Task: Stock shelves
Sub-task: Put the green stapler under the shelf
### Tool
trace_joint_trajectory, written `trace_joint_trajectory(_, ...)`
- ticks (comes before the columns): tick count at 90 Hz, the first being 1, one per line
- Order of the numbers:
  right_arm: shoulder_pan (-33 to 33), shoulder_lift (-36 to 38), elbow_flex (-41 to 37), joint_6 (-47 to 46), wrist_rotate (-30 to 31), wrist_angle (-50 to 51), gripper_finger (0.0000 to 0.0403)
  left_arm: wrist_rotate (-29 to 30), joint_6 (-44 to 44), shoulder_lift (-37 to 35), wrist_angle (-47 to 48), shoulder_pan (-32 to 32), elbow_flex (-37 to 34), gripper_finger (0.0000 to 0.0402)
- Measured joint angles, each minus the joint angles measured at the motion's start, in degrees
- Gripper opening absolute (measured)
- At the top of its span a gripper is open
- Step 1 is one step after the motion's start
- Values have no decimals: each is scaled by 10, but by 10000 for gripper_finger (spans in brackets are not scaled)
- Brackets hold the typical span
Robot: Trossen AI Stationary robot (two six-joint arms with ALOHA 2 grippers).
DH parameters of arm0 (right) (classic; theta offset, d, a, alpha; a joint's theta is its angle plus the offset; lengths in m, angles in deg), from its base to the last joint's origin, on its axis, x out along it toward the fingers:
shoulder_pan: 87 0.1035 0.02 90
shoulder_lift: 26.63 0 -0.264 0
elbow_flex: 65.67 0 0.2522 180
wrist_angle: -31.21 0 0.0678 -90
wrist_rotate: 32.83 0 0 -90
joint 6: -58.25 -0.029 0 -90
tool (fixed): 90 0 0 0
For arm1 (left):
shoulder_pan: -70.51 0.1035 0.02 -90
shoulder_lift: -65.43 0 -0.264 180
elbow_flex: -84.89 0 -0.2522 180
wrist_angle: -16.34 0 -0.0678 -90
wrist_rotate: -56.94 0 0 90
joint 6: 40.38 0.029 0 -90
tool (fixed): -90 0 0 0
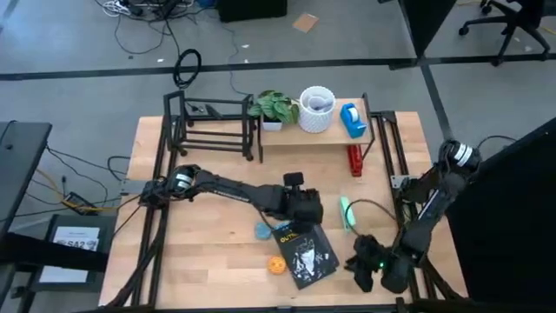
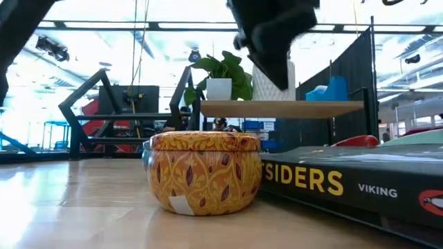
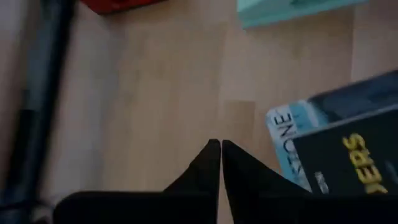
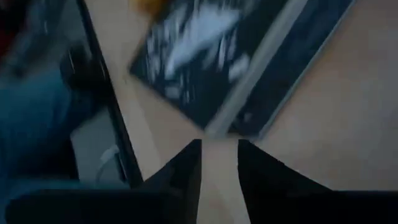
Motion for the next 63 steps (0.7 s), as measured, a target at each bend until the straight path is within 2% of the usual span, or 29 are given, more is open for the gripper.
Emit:
trace_joint_trajectory(16,-15,-23,8,-35,-47,36,78,39,-58,1,81,-23,0,0)
trace_joint_trajectory(21,-6,-23,9,-89,-23,70,85,53,-73,1,101,-29,0,0)
trace_joint_trajectory(33,26,-23,9,-224,91,174,114,69,-111,1,147,-44,1,0)
trace_joint_trajectory(48,42,-23,9,-355,110,316,159,96,-146,1,180,-56,1,0)
trace_joint_trajectory(54,40,-23,8,-355,99,337,178,97,-148,1,179,-61,1,0)
trace_joint_trajectory(63,25,-23,7,-312,88,315,204,105,-148,1,179,-63,1,0)
